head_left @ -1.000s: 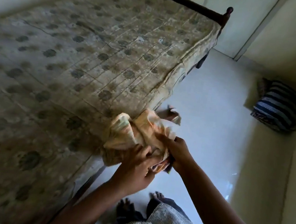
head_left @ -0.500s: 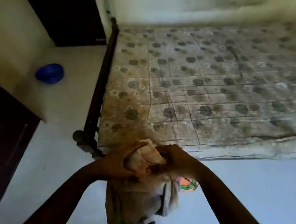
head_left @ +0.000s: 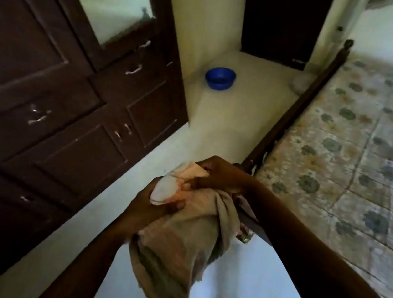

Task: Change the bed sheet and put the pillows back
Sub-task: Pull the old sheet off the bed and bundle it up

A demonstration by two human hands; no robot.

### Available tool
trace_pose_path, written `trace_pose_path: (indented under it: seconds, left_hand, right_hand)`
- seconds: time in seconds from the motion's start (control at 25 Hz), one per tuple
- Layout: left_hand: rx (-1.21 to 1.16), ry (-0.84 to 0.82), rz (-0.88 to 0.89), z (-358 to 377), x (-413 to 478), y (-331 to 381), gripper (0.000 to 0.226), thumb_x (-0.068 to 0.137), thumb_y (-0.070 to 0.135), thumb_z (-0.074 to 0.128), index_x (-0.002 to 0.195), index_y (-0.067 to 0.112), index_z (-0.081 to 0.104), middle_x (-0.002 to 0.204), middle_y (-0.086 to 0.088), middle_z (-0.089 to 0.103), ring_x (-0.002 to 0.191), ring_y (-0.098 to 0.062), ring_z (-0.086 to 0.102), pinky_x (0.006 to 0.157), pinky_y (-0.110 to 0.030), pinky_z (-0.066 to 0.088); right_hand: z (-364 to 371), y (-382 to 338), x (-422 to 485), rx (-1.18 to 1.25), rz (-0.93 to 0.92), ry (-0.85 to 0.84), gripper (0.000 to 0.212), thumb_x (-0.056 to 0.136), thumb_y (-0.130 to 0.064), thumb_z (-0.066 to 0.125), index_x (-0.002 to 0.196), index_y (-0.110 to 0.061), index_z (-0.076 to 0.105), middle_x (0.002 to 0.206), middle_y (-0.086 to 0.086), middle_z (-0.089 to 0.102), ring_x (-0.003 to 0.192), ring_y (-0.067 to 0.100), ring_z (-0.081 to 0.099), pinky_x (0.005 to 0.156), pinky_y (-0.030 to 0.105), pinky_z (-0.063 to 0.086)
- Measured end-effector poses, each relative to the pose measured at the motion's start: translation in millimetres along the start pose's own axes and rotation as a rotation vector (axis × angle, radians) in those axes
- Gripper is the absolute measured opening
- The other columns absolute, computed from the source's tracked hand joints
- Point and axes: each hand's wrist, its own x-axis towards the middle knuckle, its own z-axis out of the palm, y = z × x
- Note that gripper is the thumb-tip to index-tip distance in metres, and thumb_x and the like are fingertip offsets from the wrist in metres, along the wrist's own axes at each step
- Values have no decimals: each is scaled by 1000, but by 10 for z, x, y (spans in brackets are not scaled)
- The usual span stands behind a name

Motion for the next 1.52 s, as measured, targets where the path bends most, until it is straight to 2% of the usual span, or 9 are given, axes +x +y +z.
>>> trace_pose_path:
  seconds: [0.2, 0.44, 0.56, 0.72, 0.92, 1.04, 1.16, 1.32, 1.52]
  left_hand:
    - [-297, 367, -218, -897, 492, -254, 92, 33, 60, 86, 113, 22, 60, 115, 0, 64, 102, -19, 62, 94, -41, 50]
    - [-423, 647, -219, -1684, 1346, -370, 68, 65, 47, 79, 125, 23, 56, 119, 1, 61, 108, -22, 57, 96, -38, 46]
    - [-423, 588, -216, -1717, 1921, -279, 97, 43, 70, 78, 126, 28, 54, 124, -2, 60, 111, -25, 57, 98, -44, 46]
    - [-378, 398, -101, -1424, 2962, 191, 100, 48, 57, 79, 136, 24, 43, 136, -2, 50, 121, -28, 50, 101, -45, 43]
    - [-503, 191, -88, -1070, 4509, 1023, 100, 41, 72, 70, 130, 33, 48, 132, -1, 55, 118, -26, 54, 100, -48, 44]
    - [-539, 85, -93, -809, 5501, 1680, 59, 71, 51, 71, 123, 33, 51, 125, -2, 58, 112, -26, 57, 97, -47, 47]
    - [-565, 56, -101, -656, 6233, 2080, 38, 81, 39, 66, 116, 31, 52, 117, -6, 61, 105, -28, 61, 92, -47, 50]
    - [-626, 103, -79, -540, 7327, 2587, 36, 69, 54, 72, 100, 42, 58, 117, -3, 63, 104, -28, 61, 93, -50, 49]
    - [-683, 70, -21, -506, 8744, 3223, 75, 53, 61, 78, 121, 38, 54, 117, -3, 64, 103, -29, 63, 87, -52, 52]
  right_hand:
    - [296, -422, 1546, 136, -49, 118, 23, 79, -28, 74, 97, -17, 63, 96, -1, 67, 87, 8, 62, 79, 18, 49]
    - [462, -625, 2249, 235, 150, 383, 57, 82, -42, 66, 133, -25, 46, 122, -8, 51, 110, 8, 48, 92, 23, 40]
    - [517, -380, 2309, 177, 175, 287, 83, 77, -48, 69, 144, -31, 23, 131, -13, 32, 123, 7, 33, 106, 28, 33]
    - [-98, 171, 2837, 223, 301, 439, 108, 55, -76, 58, 146, -41, 10, 147, -1, 30, 130, 21, 39, 105, 40, 39]
    - [-1553, 680, 3544, 342, 240, 586, 79, 77, -47, 69, 141, -37, 24, 123, -15, 44, 108, 4, 45, 72, 1, 35]
    - [-2582, 904, 3992, 307, 239, 655, 73, 82, -31, 68, 142, -33, 25, 115, -18, 43, 104, 2, 44, 65, -4, 34]
    - [-3289, 1093, 4399, 250, 205, 680, 76, 80, -35, 70, 142, -30, 27, 125, -13, 47, 111, 5, 47, 82, 8, 40]
    - [-4294, 1432, 5173, 162, 239, 703, 91, 69, -55, 71, 144, -33, 24, 141, -1, 43, 127, 19, 44, 104, 39, 39]
    - [-5570, 1798, 6251, 121, 204, 679, 93, 69, -53, 74, 145, -35, 24, 142, 4, 42, 128, 24, 45, 104, 38, 40]
